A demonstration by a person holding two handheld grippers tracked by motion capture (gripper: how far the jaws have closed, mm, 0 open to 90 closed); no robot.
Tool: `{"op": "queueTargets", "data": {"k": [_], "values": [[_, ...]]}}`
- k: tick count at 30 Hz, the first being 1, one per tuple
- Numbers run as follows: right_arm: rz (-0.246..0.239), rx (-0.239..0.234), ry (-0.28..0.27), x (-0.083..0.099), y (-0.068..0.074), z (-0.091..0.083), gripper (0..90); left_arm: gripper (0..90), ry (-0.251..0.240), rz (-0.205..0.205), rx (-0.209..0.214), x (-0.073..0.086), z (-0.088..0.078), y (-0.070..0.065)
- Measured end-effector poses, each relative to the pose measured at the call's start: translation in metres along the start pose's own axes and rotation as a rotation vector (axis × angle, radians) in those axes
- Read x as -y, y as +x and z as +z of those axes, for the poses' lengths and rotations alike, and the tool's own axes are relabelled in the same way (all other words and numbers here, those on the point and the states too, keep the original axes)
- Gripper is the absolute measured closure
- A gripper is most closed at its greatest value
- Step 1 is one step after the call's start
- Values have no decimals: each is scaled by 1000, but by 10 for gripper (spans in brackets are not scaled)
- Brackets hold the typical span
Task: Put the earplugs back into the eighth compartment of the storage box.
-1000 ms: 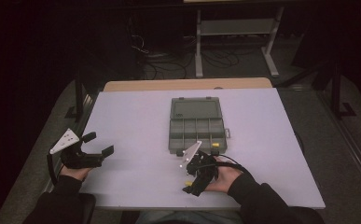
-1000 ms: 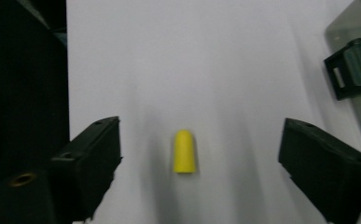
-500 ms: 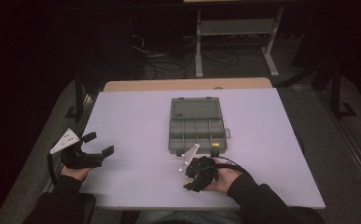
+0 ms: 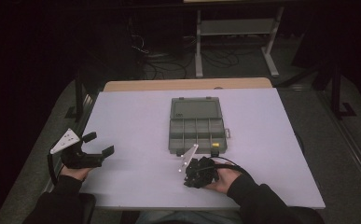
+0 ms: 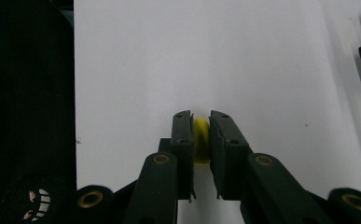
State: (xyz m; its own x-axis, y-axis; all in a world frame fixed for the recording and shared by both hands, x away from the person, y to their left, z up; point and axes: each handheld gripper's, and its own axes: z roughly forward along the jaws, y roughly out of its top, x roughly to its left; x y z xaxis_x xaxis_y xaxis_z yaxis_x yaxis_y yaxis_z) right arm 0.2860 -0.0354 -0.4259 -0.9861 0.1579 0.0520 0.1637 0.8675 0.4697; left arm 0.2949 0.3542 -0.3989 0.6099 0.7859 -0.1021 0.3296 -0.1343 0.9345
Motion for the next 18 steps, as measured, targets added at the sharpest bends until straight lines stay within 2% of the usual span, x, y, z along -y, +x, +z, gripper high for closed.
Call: {"op": "queueTargets", "data": {"k": [18], "values": [[10,9,-43,-3,-4,-17,792,0,3,0,0,0,0,0]]}}
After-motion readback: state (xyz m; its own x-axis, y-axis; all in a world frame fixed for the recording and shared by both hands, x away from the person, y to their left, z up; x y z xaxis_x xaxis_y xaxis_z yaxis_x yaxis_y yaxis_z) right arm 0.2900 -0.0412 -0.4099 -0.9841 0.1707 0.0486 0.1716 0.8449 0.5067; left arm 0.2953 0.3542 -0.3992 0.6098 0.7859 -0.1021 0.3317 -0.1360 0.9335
